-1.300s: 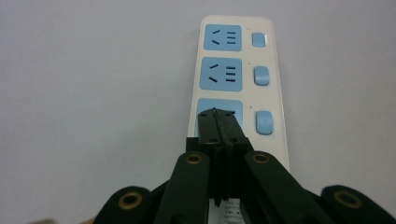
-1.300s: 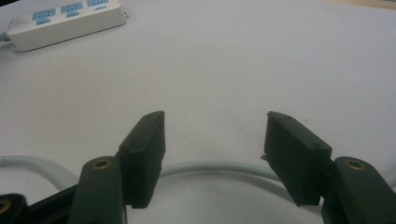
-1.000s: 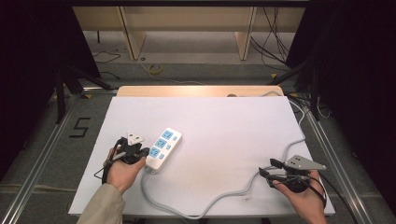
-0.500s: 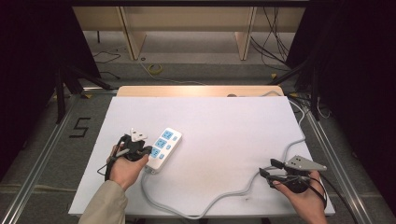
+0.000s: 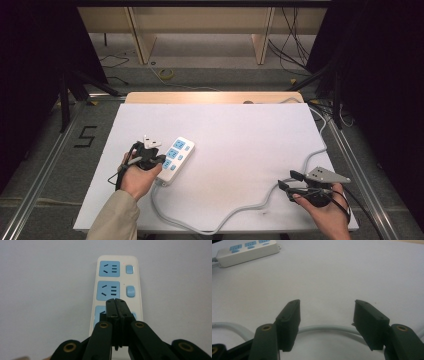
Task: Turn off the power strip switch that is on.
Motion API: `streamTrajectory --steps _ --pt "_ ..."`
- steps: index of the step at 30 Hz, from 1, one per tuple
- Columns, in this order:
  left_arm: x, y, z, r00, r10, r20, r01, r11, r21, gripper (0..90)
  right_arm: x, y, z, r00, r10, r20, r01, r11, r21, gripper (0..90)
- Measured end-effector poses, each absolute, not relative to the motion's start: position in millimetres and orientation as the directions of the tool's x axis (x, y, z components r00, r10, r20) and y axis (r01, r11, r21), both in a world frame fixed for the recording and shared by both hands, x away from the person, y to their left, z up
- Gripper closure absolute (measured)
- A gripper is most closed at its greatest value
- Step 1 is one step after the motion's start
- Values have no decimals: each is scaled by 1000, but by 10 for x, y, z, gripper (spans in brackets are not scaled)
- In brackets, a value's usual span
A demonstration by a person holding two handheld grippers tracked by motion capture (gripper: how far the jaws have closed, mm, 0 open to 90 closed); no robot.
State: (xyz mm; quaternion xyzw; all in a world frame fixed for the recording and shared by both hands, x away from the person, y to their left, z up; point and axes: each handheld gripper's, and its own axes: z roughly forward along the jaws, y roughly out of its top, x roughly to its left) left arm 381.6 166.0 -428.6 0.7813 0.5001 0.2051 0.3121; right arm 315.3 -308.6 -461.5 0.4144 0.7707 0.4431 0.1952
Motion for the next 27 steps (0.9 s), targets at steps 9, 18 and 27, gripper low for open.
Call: streamTrajectory --steps 9,18,27 --pt "3845 1609 -4268 425 905 6 652 -311 692 897 3146 -3089 -4610 -580 812 66 465 263 845 394" --pt "3871 1554 -4261 440 898 8 651 -325 686 897 3142 -3092 -4615 -581 811 72 470 262 843 397" --pt "3892 1526 -4236 447 894 12 648 -334 684 897 3139 -3095 -4614 -583 809 72 469 263 843 398"
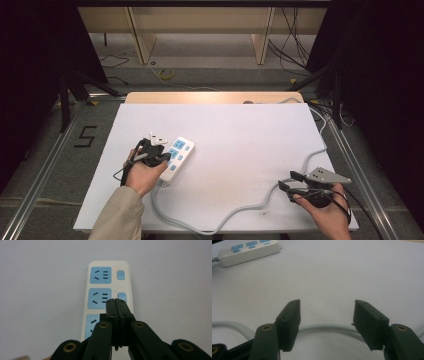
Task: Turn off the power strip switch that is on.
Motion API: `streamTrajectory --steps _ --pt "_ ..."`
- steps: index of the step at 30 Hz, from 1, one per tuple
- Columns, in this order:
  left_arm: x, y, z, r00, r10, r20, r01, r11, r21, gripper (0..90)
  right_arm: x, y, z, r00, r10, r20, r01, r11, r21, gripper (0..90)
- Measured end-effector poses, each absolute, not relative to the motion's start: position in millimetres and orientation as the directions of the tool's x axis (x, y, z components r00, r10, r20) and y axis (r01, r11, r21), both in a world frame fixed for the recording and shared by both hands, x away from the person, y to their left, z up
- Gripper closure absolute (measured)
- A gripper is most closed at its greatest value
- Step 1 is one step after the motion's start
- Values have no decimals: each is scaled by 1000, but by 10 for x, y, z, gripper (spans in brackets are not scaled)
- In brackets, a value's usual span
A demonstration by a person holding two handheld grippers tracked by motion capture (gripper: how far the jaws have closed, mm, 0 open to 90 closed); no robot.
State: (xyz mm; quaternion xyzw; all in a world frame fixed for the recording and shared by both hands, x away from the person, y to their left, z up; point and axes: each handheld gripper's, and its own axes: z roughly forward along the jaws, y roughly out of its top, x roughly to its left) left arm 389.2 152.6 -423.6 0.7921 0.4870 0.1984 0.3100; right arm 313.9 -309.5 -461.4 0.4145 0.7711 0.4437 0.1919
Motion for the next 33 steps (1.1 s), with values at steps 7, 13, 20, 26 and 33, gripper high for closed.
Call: streamTrajectory --steps 7,13,20,26,33 --pt "3913 1502 -4238 444 896 8 651 -329 684 897 3135 -3093 -4614 -584 809 72 468 263 844 397" --pt "3931 1489 -4226 450 893 8 652 -335 681 896 3135 -3093 -4614 -585 808 72 468 264 843 398" --pt "3956 1469 -4228 449 893 7 656 -335 676 896 3130 -3094 -4614 -587 806 74 472 267 840 398" --pt "3980 1449 -4214 456 890 12 655 -344 673 896 3133 -3094 -4626 -587 806 75 475 268 838 398" --pt "4008 1409 -4204 466 885 13 656 -356 665 896 3129 -3095 -4620 -588 806 72 473 271 838 398"
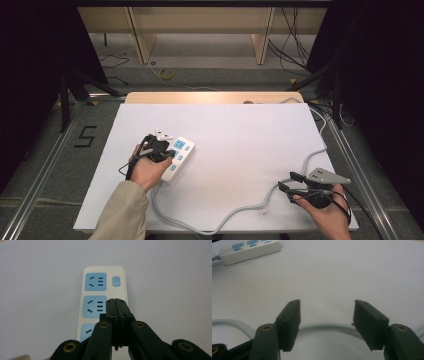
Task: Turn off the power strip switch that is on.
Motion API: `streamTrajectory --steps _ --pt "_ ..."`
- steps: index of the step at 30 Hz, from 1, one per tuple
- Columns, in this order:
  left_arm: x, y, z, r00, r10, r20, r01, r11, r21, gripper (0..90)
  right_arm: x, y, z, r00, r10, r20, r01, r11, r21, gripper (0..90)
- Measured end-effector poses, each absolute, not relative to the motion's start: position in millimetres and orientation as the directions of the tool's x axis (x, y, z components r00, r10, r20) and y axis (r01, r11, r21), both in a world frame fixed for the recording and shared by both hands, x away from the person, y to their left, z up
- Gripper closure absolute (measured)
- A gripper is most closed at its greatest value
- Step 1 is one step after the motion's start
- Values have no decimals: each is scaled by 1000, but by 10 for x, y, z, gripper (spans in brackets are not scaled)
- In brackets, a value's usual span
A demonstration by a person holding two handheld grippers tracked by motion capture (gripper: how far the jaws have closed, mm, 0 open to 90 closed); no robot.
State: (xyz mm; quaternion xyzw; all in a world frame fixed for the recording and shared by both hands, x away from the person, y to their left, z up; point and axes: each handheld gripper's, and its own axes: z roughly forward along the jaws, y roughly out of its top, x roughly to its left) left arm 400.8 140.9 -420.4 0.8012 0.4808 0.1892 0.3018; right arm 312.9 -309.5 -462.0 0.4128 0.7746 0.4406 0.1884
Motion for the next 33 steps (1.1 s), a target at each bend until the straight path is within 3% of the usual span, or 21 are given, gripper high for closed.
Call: streamTrajectory --steps 33 --pt "4142 1314 -4177 486 874 20 669 -386 636 897 3128 -3101 -4622 -589 805 73 473 270 839 399"
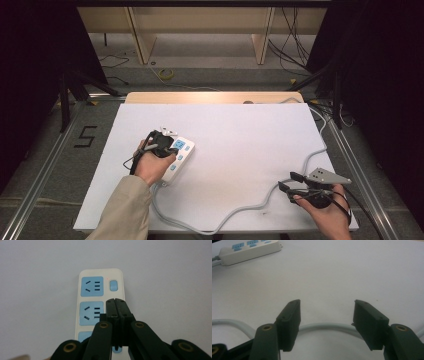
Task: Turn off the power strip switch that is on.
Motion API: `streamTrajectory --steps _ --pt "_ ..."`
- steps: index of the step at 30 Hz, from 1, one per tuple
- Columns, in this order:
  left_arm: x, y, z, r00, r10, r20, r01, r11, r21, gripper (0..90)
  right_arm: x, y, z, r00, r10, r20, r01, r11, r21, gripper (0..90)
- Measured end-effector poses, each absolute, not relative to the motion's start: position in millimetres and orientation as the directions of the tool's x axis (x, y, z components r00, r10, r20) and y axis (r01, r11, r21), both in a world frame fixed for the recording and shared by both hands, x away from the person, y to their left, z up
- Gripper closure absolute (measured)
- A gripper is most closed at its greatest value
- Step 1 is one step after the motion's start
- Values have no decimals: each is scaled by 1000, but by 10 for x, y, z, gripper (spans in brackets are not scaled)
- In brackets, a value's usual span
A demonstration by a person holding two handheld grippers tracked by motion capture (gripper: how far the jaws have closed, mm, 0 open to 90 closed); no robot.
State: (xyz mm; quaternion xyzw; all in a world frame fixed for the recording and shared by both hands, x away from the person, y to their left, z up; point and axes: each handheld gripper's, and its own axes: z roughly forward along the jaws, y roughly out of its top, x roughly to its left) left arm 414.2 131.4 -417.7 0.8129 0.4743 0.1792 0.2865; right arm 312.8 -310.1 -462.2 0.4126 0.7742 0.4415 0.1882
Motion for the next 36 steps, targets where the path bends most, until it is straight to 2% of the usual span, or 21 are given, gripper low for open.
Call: streamTrajectory --steps 36 --pt "4260 1221 -4108 504 863 26 673 -411 614 898 3108 -3118 -4615 -586 808 68 468 269 842 408"
